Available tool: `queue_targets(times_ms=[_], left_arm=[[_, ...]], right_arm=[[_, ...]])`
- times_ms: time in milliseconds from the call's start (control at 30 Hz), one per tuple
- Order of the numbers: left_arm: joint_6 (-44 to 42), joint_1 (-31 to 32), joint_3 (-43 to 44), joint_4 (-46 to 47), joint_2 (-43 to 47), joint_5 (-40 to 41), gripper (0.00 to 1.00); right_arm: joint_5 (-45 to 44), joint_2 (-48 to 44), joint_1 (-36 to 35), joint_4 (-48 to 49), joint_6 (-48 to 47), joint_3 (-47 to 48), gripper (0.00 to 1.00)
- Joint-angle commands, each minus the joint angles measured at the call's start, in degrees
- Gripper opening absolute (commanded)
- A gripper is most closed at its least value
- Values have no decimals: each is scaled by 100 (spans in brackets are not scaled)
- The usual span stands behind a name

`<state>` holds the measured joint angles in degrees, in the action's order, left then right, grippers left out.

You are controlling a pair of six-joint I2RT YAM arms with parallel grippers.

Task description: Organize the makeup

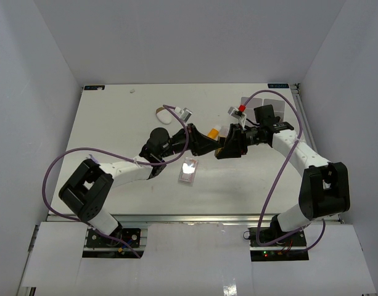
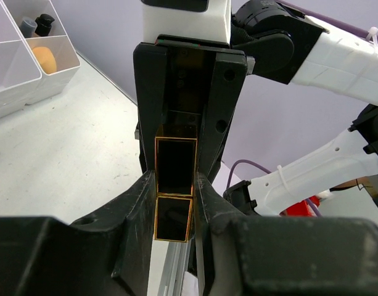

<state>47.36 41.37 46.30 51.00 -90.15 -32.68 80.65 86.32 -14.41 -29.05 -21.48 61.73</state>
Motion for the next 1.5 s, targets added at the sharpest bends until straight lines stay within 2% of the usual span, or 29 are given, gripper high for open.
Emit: queue_targets(times_ms=[0, 33, 100, 200, 300, 433, 533, 567, 633, 733, 800, 900, 1067, 1300, 1467], left_arm=[[-59, 64, 126, -211, 190, 59, 7], [-89, 64, 111, -250, 213, 74, 17], [-157, 64, 109, -526, 292, 158, 47], [-384, 61, 142, -878, 551, 249, 82], [-806, 53, 255, -1571, 827, 409, 98], [-1346, -8, 536, -2730, 1320, 798, 98], [-1949, -57, 777, -3697, 1750, 1332, 98], [-2129, -59, 876, -4038, 1790, 1521, 98], [-2641, -59, 1171, -5294, 2028, 2100, 98], [-3274, -59, 1344, -6262, 2180, 2940, 98], [-3638, -59, 1207, -6629, 2296, 3441, 98], [-3816, -59, 665, -6664, 2521, 3814, 98], [-4014, -59, 339, -6726, 2673, 3969, 98], [-3962, -59, 187, -6691, 2967, 3786, 98], [-3962, -59, 194, -6709, 2960, 3708, 98]], right_arm=[[-249, -131, -18, 206, -67, 120, 11], [-325, -162, -10, 206, -82, 112, 10], [-514, -236, -9, 205, -114, 101, 10], [-839, -323, 6, 197, -195, 76, 9], [-1232, -402, 77, 188, -272, 38, 8], [-1887, -532, 210, 169, -483, -26, 8], [-2982, -695, 250, 162, -737, -56, 8], [-3098, -739, 255, 169, -815, -49, 8], [-4288, -852, 274, 355, -998, -69, 8], [-5513, -1012, 293, 864, -1321, -168, 8], [-6279, -1056, 331, 1306, -1493, -295, 8], [-7409, -928, 417, 1899, -1684, -273, 8], [-7678, -340, 920, 2216, -1631, 210, 8], [-7670, 444, 1630, 2437, -2077, 891, 9], [-7573, 783, 1688, 2490, -2313, 1254, 9]])
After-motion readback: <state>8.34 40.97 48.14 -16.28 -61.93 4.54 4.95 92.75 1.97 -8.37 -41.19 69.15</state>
